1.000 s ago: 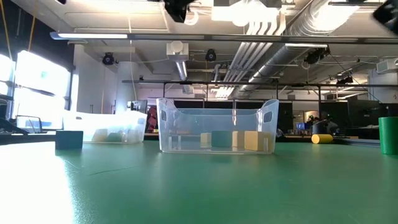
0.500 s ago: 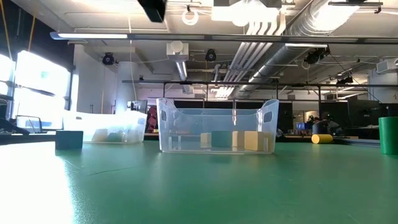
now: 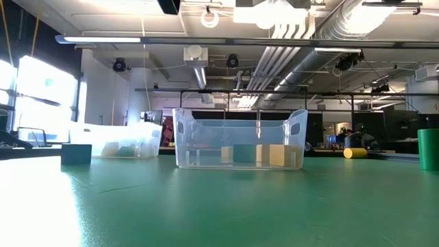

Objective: Sort blocks by size
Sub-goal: Put the orange cylindrical block into the bottom left transparent bin

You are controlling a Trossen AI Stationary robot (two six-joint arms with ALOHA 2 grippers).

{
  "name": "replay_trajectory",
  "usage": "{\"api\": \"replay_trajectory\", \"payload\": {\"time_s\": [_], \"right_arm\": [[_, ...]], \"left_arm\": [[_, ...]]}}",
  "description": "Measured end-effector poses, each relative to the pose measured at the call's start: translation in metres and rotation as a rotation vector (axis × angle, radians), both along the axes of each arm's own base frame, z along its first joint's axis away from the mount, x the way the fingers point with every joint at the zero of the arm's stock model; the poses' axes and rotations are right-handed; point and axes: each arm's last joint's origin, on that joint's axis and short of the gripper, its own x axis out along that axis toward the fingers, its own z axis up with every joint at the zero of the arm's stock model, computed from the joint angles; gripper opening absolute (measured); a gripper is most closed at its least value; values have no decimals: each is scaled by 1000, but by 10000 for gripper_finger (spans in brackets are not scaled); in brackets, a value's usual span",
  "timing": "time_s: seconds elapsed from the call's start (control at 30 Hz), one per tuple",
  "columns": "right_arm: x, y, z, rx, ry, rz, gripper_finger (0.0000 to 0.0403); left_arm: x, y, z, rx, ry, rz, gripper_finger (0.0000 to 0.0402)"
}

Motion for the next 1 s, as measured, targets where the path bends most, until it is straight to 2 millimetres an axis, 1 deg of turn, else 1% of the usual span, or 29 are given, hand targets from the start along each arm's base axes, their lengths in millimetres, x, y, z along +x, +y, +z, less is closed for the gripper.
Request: {"api": "replay_trajectory", "payload": {"time_s": [0.13, 0.23, 0.37, 0.67, 0.73, 0.8, 0.87, 1.0], "right_arm": [[-2, 0, -9, -40, 73, -6, 222], [-1, -1, -14, -73, 71, -11, 242], [4, -1, -16, -94, 15, -28, 247], [14, -2, -27, -152, 3, -33, 246], [16, -2, -29, -162, 4, -19, 238], [18, -2, -31, -163, 3, -15, 221], [21, -1, -32, -150, 10, -16, 195], [28, -1, -32, -111, 22, -16, 125]], "left_arm": [[0, 0, 0, -19, 4, 1, 60], [0, 0, -1, -36, 11, 2, 60], [0, 0, -1, -37, 14, 3, 60], [0, 0, -2, -37, 16, 2, 60], [0, 0, -2, -37, 16, 2, 60], [0, 0, -2, -37, 16, 2, 60], [0, 0, -2, -37, 16, 2, 60], [0, 0, -2, -38, 16, 2, 60]]}}
